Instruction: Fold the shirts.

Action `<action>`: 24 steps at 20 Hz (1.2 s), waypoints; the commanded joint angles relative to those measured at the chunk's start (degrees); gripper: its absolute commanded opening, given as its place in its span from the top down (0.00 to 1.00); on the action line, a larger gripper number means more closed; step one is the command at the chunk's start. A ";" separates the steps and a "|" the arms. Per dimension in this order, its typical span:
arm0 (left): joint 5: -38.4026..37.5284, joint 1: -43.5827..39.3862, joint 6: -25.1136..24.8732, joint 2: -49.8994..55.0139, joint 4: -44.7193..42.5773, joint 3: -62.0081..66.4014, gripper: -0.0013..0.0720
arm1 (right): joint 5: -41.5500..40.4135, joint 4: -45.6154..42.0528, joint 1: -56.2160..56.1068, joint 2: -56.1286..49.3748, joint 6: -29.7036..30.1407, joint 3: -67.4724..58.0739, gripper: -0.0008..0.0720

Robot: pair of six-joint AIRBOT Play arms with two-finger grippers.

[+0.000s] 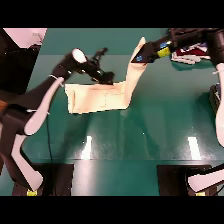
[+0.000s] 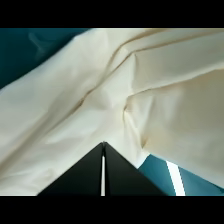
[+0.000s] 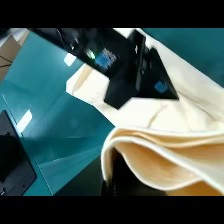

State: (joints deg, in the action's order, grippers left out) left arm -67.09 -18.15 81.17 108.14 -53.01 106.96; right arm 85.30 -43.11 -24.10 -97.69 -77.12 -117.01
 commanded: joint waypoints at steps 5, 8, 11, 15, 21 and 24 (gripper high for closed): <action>-9.27 18.05 -2.08 -14.93 -6.67 0.31 0.95 | -24.94 10.19 -19.15 -11.54 11.02 -0.33 0.96; -10.95 23.78 -2.08 -18.75 -6.64 0.31 0.95 | -29.46 12.68 -24.04 -16.85 14.95 -0.37 0.27; -12.44 26.56 -2.08 -20.59 -6.60 0.28 0.95 | -24.24 10.60 -22.03 -16.46 14.47 -0.31 0.22; -14.05 25.99 -2.10 -20.57 -6.49 0.00 0.95 | -10.58 2.56 -11.85 -11.63 8.68 4.24 0.27; -12.55 23.78 -2.14 -20.57 -5.99 0.00 0.95 | -12.15 -0.07 5.16 -2.36 4.46 27.63 0.27; -9.46 21.90 -2.14 -20.57 -6.01 0.00 0.95 | -15.17 3.17 8.09 -2.75 4.52 34.38 0.11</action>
State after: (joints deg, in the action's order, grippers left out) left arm -79.05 5.17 79.02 87.61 -59.05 106.96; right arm 72.34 -41.87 -20.05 -101.43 -71.53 -89.93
